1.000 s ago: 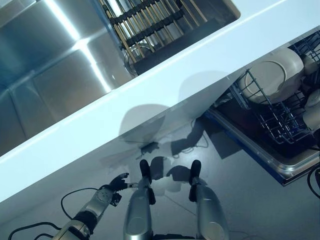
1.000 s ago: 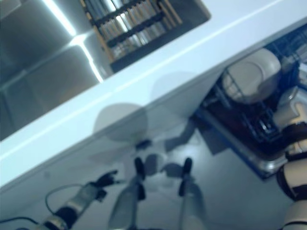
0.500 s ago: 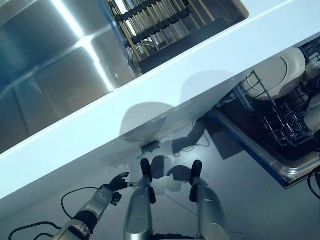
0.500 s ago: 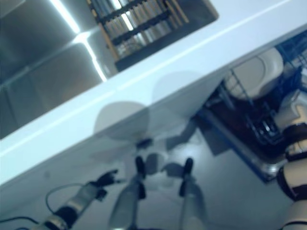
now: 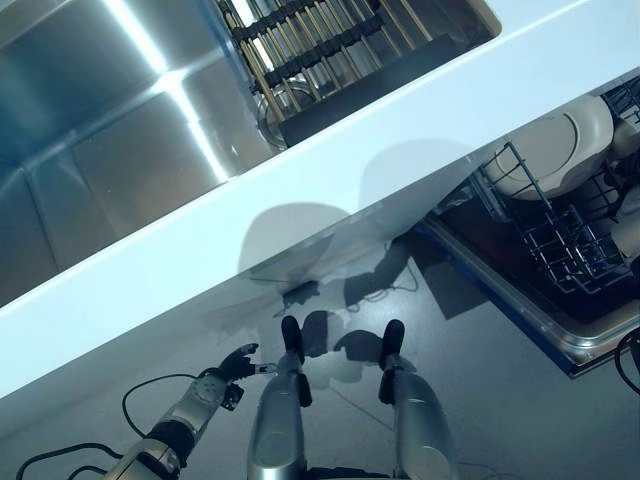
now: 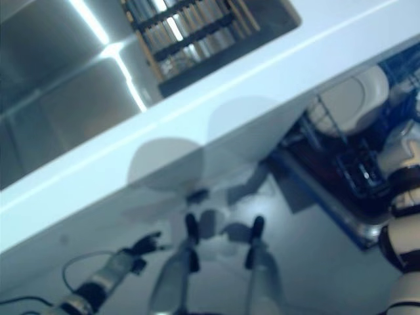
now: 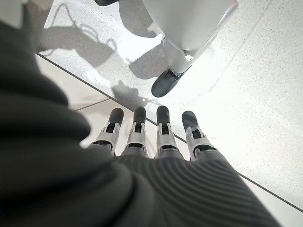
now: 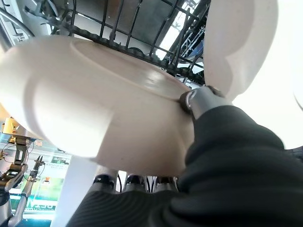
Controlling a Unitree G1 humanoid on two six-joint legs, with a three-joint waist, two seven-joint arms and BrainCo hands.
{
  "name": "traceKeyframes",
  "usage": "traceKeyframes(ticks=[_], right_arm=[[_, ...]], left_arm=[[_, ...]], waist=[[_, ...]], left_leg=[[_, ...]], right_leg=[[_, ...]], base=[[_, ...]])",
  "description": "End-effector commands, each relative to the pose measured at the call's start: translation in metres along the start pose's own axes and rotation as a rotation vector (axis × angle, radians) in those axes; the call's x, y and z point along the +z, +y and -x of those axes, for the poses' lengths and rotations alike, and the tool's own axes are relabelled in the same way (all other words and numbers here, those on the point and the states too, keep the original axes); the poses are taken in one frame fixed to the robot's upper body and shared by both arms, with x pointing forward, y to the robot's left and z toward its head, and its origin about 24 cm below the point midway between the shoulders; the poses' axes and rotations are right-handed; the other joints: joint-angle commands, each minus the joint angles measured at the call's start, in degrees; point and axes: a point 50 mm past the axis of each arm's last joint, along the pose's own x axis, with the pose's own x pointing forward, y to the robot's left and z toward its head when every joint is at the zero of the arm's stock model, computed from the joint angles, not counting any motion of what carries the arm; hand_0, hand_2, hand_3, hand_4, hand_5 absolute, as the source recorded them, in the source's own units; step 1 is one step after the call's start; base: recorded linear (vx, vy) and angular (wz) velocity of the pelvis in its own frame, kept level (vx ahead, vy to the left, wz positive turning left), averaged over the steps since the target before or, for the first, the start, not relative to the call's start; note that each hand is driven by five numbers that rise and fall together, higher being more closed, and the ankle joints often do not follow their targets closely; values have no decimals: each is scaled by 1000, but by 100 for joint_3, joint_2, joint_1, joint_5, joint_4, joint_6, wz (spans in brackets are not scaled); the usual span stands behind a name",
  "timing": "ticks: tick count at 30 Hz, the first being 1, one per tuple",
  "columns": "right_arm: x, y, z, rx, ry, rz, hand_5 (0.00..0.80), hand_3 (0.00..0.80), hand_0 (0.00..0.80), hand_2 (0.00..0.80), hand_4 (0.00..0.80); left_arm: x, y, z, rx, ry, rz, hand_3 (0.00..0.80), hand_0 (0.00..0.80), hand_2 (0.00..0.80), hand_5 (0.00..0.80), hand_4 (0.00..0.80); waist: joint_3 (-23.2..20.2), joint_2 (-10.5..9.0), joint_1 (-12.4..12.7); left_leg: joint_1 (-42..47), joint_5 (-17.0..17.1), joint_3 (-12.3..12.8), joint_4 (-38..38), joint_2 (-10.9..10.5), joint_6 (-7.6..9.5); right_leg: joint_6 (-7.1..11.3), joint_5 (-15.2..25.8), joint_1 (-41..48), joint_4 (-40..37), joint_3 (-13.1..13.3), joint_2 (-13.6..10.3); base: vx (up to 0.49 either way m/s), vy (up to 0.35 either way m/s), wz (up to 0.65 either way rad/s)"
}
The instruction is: Take plates into dishwasher
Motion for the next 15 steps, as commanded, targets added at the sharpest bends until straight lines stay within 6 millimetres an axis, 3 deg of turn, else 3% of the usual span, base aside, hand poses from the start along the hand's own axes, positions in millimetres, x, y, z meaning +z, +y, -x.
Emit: traceKeyframes(ticks=[1,15], right_arm=[[10,-33,-7,-93,-1,-32,0,0,0,0,0],[11,-34,-7,-100,-2,-32,0,0,0,0,0]], left_arm=[[10,9,-2,12,-26,-42,0,0,0,0,0],[11,8,-2,12,-31,-47,0,0,0,0,0]], waist=[[110,-124,137],[104,-133,132]], left_leg=[[-418,183,-448,-31,-150,126],[-376,189,-425,-87,-149,133]], right_leg=[[-78,-341,-61,396,-350,5],[-65,-331,-22,357,-349,8]], base=[[0,0,0],[0,0,0]])
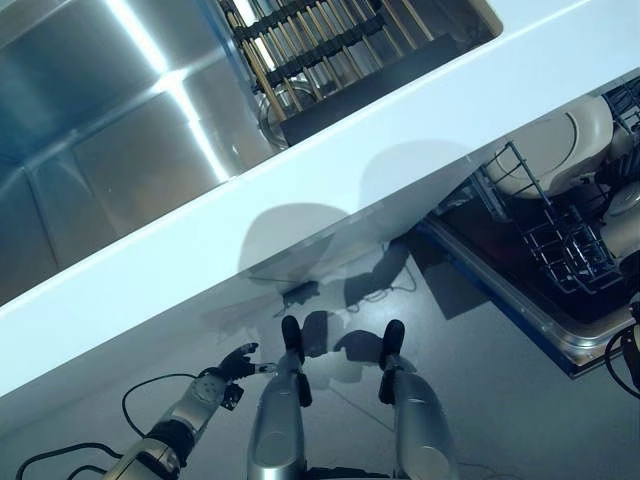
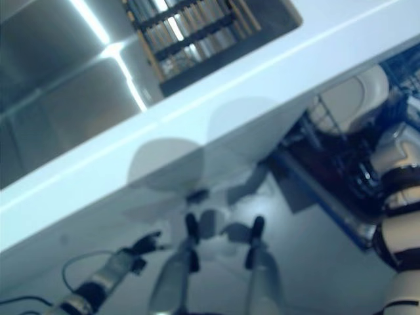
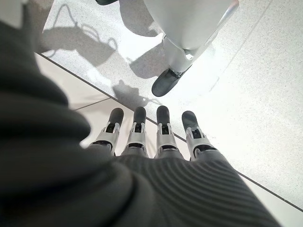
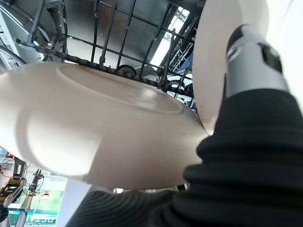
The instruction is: Take plates into dishwasher
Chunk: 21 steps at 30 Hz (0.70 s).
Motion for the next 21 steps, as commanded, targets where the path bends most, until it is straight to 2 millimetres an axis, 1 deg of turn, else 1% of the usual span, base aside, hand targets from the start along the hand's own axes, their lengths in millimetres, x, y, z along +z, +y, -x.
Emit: traceKeyframes(ticks=[1,8,13,19,21], right_arm=[[7,-43,-7,-129,1,-8,0,0,0,0,0],[8,-46,-7,-149,-12,1,0,0,0,0,0],[7,-52,-5,-204,-14,-15,0,0,0,0,0],[-2,-60,-3,-248,-9,-43,0,0,0,0,0],[-10,-62,-2,-262,-1,-50,0,0,0,0,0]], left_arm=[[11,8,-2,10,-29,-45,0,0,0,0,0],[11,10,-2,13,-30,-43,0,0,0,0,0],[7,8,-1,11,-28,-37,0,0,0,0,0],[5,9,1,18,-20,-30,0,0,0,0,0],[2,11,2,22,-14,-31,0,0,0,0,0]], waist=[[103,-130,128],[93,-153,114],[75,-188,80],[26,-297,11],[-17,-362,-28]], left_leg=[[-376,182,-418,-78,-143,125],[-343,181,-413,-107,-142,131],[-287,167,-392,-127,-120,127],[-185,135,-341,-166,-89,126],[-124,109,-316,-164,-70,126]], right_leg=[[-66,-346,-28,367,-347,12],[-57,-332,2,329,-335,27],[-54,-338,55,298,-309,56],[-47,-331,154,219,-282,96],[-40,-318,230,156,-262,118]], base=[[0,0,0],[0,0,0],[0,0,0],[0,0,0],[0,0,0]])
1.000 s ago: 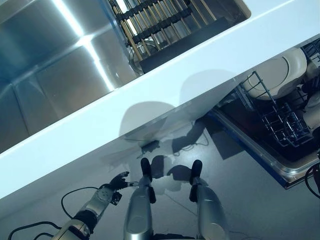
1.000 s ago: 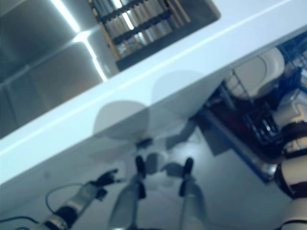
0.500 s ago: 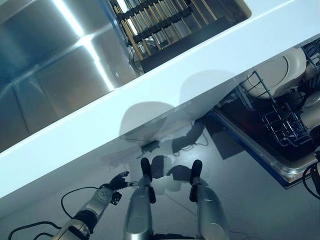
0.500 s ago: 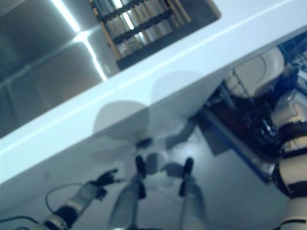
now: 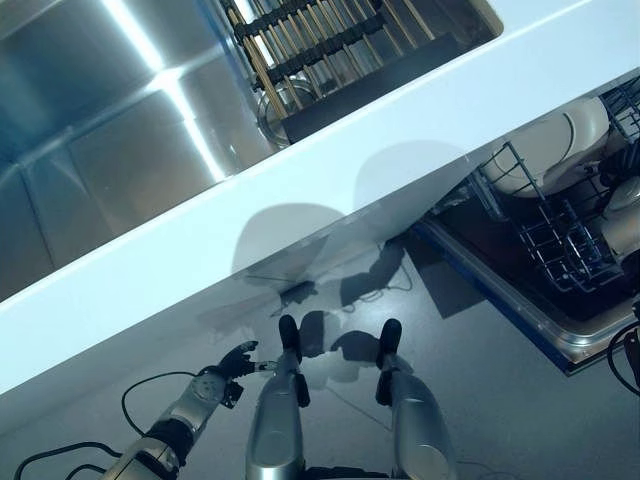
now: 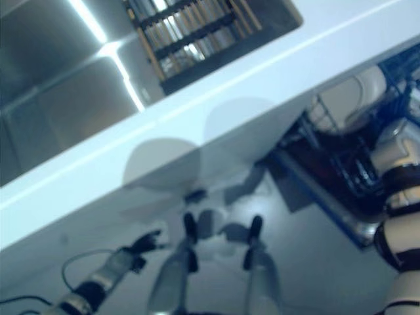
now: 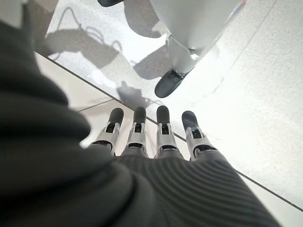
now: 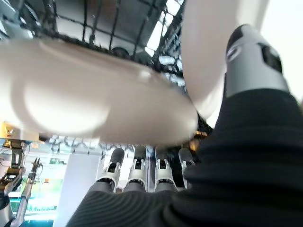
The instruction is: Take plates into dishwasher
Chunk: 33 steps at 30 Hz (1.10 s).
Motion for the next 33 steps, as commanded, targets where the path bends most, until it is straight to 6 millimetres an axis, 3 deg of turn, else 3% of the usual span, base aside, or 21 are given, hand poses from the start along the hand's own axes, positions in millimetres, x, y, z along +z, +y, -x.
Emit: traceKeyframes(ticks=[1,12,20,26,33], right_arm=[[-15,-48,-7,-175,29,1,0,0,0,0,0],[-33,-55,-5,-183,40,-2,0,0,0,0,0],[-44,-49,1,-191,21,-158,0,0,0,0,0],[-64,-26,17,-131,39,-334,0,0,0,0,0],[-105,22,39,15,216,-642,0,0,0,0,0]], left_arm=[[-3,8,2,15,6,-26,0,0,0,0,0],[-16,12,5,23,55,-31,0,0,0,0,0],[-33,5,9,23,112,-20,0,0,0,0,0],[-47,-3,12,22,155,16,0,0,0,0,0],[-58,-8,15,22,206,26,0,0,0,0,0]], waist=[[-104,-268,-13],[-374,-515,-94],[-666,-646,-194],[-996,-690,-463],[-1316,-677,-737]], left_leg=[[-186,42,-309,-80,-59,112],[132,-68,-159,-132,-4,116],[490,-128,-42,-277,-19,104],[751,-209,104,-286,-26,107],[1049,-368,296,-206,-1,120]], right_leg=[[-42,-492,73,422,-247,83],[0,-439,448,126,-169,136],[45,-371,841,-216,-80,169],[64,-260,1064,-491,114,196],[58,-313,1275,-498,282,168]], base=[[0,0,0],[1,4,-1],[16,32,-5],[36,62,-8],[35,26,-16]])
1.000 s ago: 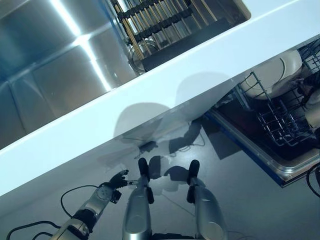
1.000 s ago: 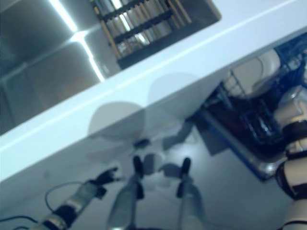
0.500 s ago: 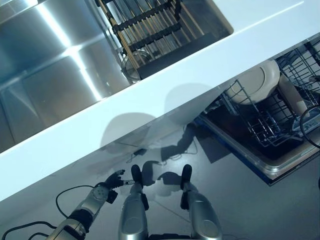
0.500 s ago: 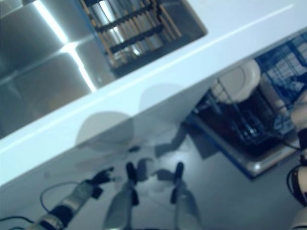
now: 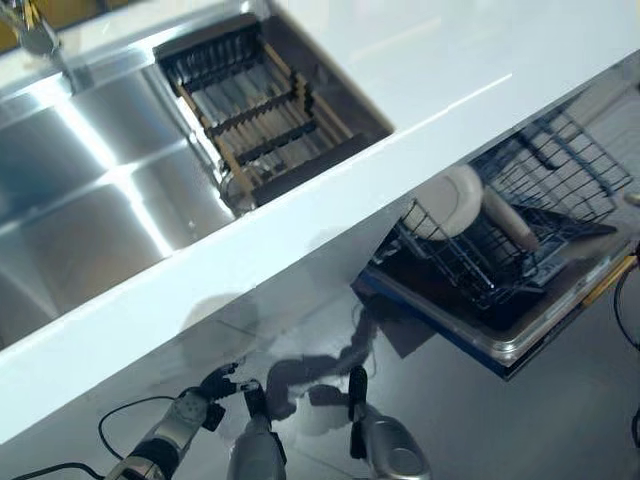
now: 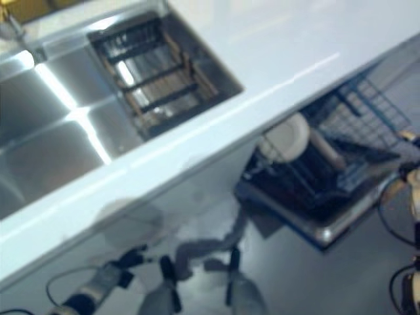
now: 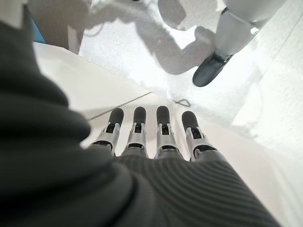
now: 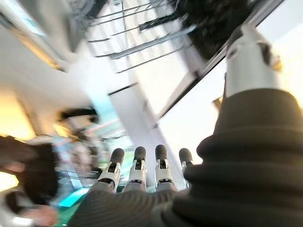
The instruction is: Take plates into dishwasher
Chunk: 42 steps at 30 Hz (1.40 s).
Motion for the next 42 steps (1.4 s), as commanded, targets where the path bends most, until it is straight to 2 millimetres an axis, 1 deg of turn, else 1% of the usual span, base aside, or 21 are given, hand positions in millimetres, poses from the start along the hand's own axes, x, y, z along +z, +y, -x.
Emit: traceKeyframes(ticks=[1,4,8,11,15,17,19,25,28,33,34,36,37,42], right_arm=[[-12,-1,2,3,19,-144,0,0,0,0,0],[-38,-1,5,4,100,-215,0,0,0,0,0],[-59,-3,7,-32,160,-279,0,0,0,0,0],[-63,-9,5,-73,172,-314,0,0,0,0,0],[-55,-18,0,-108,123,-356,0,0,0,0,0],[-53,-18,-1,-96,114,-393,0,0,0,0,0],[-55,-14,-2,-77,115,-441,0,0,0,0,0],[-58,0,-3,-30,129,-579,0,0,0,0,0],[-57,14,-2,34,134,-666,0,0,0,0,0],[-59,40,5,192,136,-749,0,0,0,0,0],[-59,43,5,208,135,-753,0,0,0,0,0],[-56,54,8,275,134,-761,0,0,0,0,0],[-53,63,11,348,126,-779,0,0,0,0,0],[-42,81,19,515,55,-790,0,0,0,0,0]], left_arm=[[-4,-10,-3,-4,32,-2,0,0,0,0,0],[-5,-12,-3,-7,35,-10,0,0,0,0,0],[-3,-14,-4,-14,28,-20,0,0,0,0,0],[1,-18,-6,-25,21,-16,0,0,0,0,0],[9,-31,-8,-56,-5,11,0,0,0,0,0],[14,-37,-9,-70,-24,23,0,0,0,0,0],[21,-41,-11,-76,-46,33,0,0,0,0,0],[35,-46,-13,-82,-101,39,0,0,0,0,0],[42,-42,-14,-75,-127,35,0,0,0,0,0],[54,-26,-15,-57,-161,32,0,0,0,0,0],[54,-25,-15,-56,-163,31,0,0,0,0,0],[58,-22,-15,-53,-170,25,0,0,0,0,0],[61,-19,-15,-52,-176,18,0,0,0,0,0],[65,-14,-16,-49,-188,5,0,0,0,0,0]], waist=[[-265,46,-117],[-345,102,-187],[-374,244,-242],[-340,417,-294],[-229,737,-391],[-139,877,-448],[-32,996,-478],[254,1239,-463],[389,1350,-462],[548,1428,-424],[560,1431,-420],[613,1436,-405],[641,1438,-386],[680,1420,-338]], left_leg=[[-167,-206,-171,230,49,176],[-112,-255,-112,315,78,178],[-137,-288,-107,474,103,173],[-201,-319,-118,649,139,151],[-360,-332,-158,931,140,101],[-455,-308,-189,1061,128,79],[-578,-262,-215,1159,118,65],[-874,-92,-184,1268,126,22],[-989,-5,-163,1230,108,15],[-1140,67,-171,1156,55,21],[-1152,77,-176,1149,53,20],[-1184,103,-183,1117,40,19],[-1204,120,-186,1080,34,16],[-1209,168,-198,966,22,6]], right_leg=[[-52,-674,27,647,-106,35],[-80,-741,67,731,-102,18],[-132,-847,26,953,-145,-41],[-190,-992,-62,1212,-195,-126],[-289,-1200,-262,1569,-231,-256],[-333,-1337,-421,1833,-206,-310],[-371,-1425,-611,2064,-195,-352],[-410,-1445,-1005,2255,-280,-437],[-420,-1446,-1180,2335,-257,-444],[-406,-1401,-1362,2386,-260,-460],[-403,-1395,-1376,2390,-261,-459],[-395,-1366,-1411,2376,-265,-452],[-386,-1347,-1429,2356,-271,-441],[-369,-1292,-1405,2247,-313,-405]], base=[[39,-2,-16],[10,-19,-13],[-28,-18,-8],[-47,28,-14],[-53,89,-13],[-72,82,-12],[-91,31,-11],[-110,-12,-18],[-84,-4,-16],[-73,-33,-8],[-58,-34,1],[-64,-43,3],[-68,-53,2],[-21,-19,0]])
